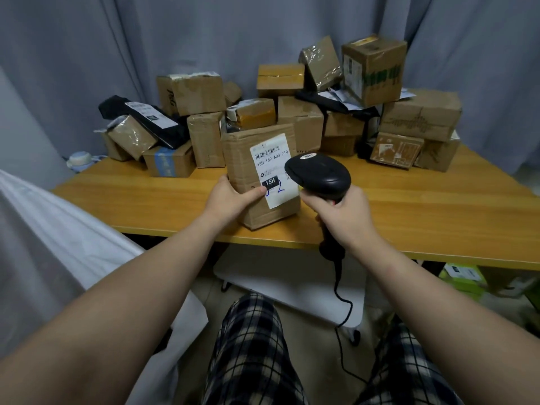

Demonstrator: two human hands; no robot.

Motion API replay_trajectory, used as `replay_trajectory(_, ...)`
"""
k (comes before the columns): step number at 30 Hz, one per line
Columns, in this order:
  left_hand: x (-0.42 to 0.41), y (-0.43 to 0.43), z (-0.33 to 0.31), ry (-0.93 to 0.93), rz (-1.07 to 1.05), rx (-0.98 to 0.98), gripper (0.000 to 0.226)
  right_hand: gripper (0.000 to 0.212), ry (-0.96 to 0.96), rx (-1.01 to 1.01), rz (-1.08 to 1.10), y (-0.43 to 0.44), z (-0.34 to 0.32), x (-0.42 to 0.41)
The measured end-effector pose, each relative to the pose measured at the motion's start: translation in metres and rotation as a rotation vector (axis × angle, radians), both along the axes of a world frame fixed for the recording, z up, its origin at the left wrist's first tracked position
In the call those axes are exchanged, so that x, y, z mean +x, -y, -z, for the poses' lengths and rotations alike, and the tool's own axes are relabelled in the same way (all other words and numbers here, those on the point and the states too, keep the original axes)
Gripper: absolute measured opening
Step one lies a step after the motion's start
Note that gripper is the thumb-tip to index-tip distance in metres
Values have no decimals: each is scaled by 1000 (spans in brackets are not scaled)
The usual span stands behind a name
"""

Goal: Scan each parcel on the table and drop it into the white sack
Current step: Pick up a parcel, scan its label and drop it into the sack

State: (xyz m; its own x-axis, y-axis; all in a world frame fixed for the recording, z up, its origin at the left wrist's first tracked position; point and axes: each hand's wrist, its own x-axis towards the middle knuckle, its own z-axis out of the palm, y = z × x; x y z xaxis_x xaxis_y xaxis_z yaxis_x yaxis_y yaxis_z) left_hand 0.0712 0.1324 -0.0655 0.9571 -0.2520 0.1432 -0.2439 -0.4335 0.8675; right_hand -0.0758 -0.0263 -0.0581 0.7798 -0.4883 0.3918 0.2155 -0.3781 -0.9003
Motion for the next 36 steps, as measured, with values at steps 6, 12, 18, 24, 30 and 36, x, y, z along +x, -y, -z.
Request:
replay_trajectory(6, 1, 1, -3, -34, 42, -35, 72, 20, 6, -43, -18, -2, 8, -8)
replay_trajectory(12, 0, 4, -2, -41, 28, -38, 74, 13, 27, -82, -22, -1, 9, -11)
replay_trajectory(18, 1, 3, -3, -65, 37, -42, 76, 18, 27, -138, -30, 4, 7, -15)
replay_trajectory(24, 1, 5, -3, -67, 32, -49, 74, 14, 32, -160, -29, 8, 7, -16)
replay_trajectory(30, -2, 6, -2, -37, 4, -62, 77, 12, 38, -130, -28, 5, 3, -17)
replay_trajectory(36, -15, -7, -12, 76, -38, -174, 80, 23, 66, -93, -54, -8, -4, -8)
